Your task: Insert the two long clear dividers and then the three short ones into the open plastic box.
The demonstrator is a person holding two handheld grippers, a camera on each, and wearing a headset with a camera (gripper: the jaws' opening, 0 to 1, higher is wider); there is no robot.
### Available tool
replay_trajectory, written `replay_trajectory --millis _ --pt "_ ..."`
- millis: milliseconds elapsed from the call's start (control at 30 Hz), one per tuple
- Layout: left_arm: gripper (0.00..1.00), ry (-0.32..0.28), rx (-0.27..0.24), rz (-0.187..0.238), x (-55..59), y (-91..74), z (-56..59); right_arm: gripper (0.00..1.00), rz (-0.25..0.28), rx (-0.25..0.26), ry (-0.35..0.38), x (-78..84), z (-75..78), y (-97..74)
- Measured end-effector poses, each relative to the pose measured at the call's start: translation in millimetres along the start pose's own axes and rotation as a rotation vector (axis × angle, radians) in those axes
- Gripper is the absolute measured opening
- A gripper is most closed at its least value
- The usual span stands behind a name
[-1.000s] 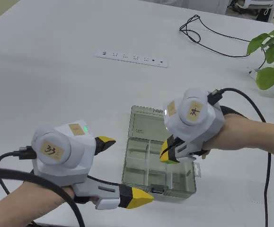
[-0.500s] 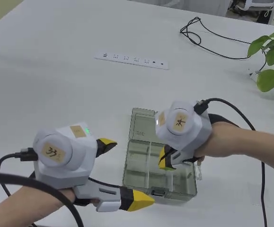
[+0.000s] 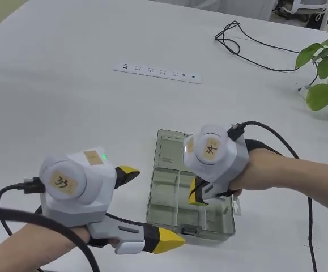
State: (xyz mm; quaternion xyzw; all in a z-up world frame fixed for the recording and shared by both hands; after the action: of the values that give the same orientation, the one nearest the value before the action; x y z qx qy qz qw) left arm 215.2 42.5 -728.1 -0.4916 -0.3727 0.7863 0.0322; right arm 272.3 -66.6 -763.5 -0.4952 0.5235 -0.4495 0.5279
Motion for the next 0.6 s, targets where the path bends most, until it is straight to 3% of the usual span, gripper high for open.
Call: replay_trajectory --millis 367,600 --pt "0.94 0.004 0.000 -0.002 -1.0 0.0 0.1 0.03 0.021 -0.003 0.010 0.7 -0.2 0.3" --pt "0.94 0.006 0.000 -0.001 -1.3 -0.4 0.3 0.30 0.089 0.002 0.032 2.3 -0.7 -1.0"
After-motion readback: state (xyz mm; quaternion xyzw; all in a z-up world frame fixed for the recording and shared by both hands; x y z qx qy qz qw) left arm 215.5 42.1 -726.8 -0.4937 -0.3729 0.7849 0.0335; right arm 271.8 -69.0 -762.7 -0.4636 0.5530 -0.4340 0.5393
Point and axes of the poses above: the centre of the closed fingertips' face, and the gripper's own axes: y roughly forward along the fingers, z roughly to its right, x roughly out of its underside, the point moved 6 cm from there along -y, roughly backward along the fingers, and after that the axes turned 12 degrees about -z, right-handed, at the moved point
